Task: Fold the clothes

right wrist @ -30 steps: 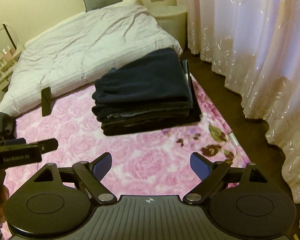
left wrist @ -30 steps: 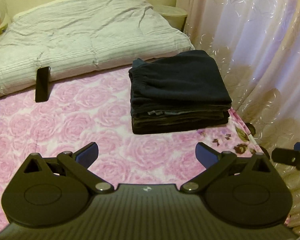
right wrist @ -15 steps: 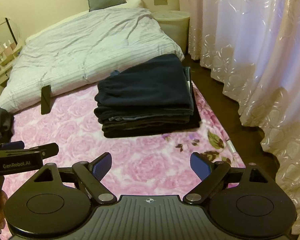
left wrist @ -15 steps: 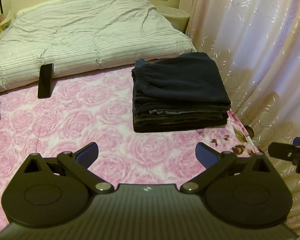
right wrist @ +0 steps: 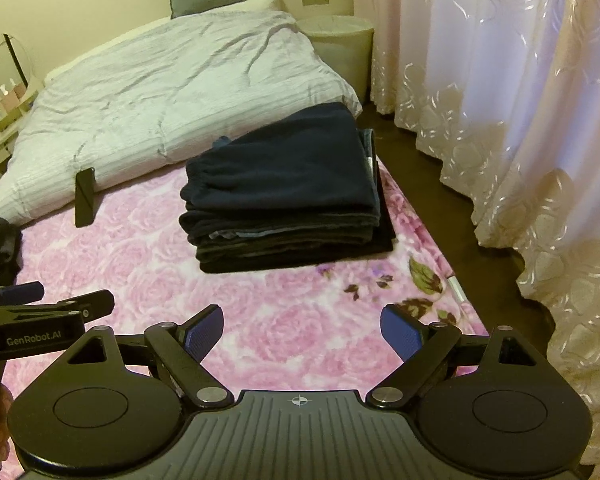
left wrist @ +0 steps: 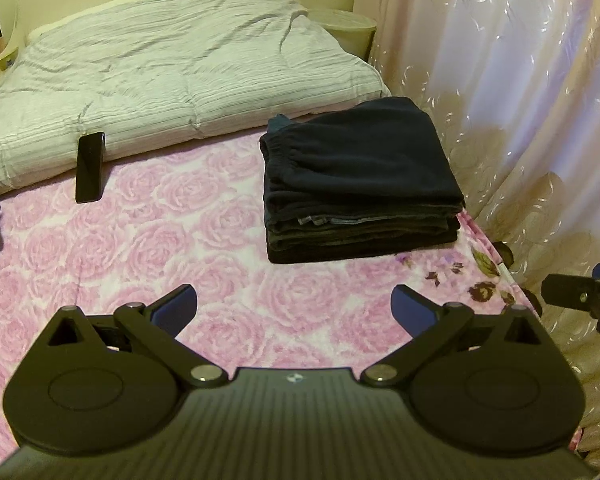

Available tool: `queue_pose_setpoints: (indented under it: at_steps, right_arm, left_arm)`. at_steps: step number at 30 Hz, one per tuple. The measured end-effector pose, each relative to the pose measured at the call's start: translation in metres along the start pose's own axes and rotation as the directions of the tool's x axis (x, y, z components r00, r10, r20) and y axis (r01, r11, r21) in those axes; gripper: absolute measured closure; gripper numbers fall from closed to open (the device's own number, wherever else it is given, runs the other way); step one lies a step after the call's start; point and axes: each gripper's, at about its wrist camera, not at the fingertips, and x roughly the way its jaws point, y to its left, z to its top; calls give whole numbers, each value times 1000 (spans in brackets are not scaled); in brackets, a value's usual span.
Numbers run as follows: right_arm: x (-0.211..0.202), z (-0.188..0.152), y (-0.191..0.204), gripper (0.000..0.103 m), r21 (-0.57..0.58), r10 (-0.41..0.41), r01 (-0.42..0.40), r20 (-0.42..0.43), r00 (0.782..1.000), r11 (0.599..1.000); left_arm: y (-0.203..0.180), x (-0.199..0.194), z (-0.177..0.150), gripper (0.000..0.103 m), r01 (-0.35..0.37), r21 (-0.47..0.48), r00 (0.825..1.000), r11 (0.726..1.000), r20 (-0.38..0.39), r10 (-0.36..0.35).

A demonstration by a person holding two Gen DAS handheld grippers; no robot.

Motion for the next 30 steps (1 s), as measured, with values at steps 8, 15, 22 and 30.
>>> queue_pose_setpoints:
  at_steps: [8,15,22,30]
  right_arm:
    - [5,0,-5,15,6,-11,11,-21,1000,1000]
    - [8,1,-7,15,12,0,0,-24,1000,1000]
    - [10,2,-8,15,12,2,-1,-29,1000,1000]
    - [11,1,-11,15,15,4,-3,-31,1000,1000]
  left_arm:
    - [-3,3,-1,1,-8,8,1000,1000,-8,9]
    - [-5,5,-1,1,-17,17,1000,1000,-9,17]
    - [-7,6,-1,1,-19,29,1000,999,-6,20]
    - [-13,6,-3,1,-23,37,1000,999,11,23]
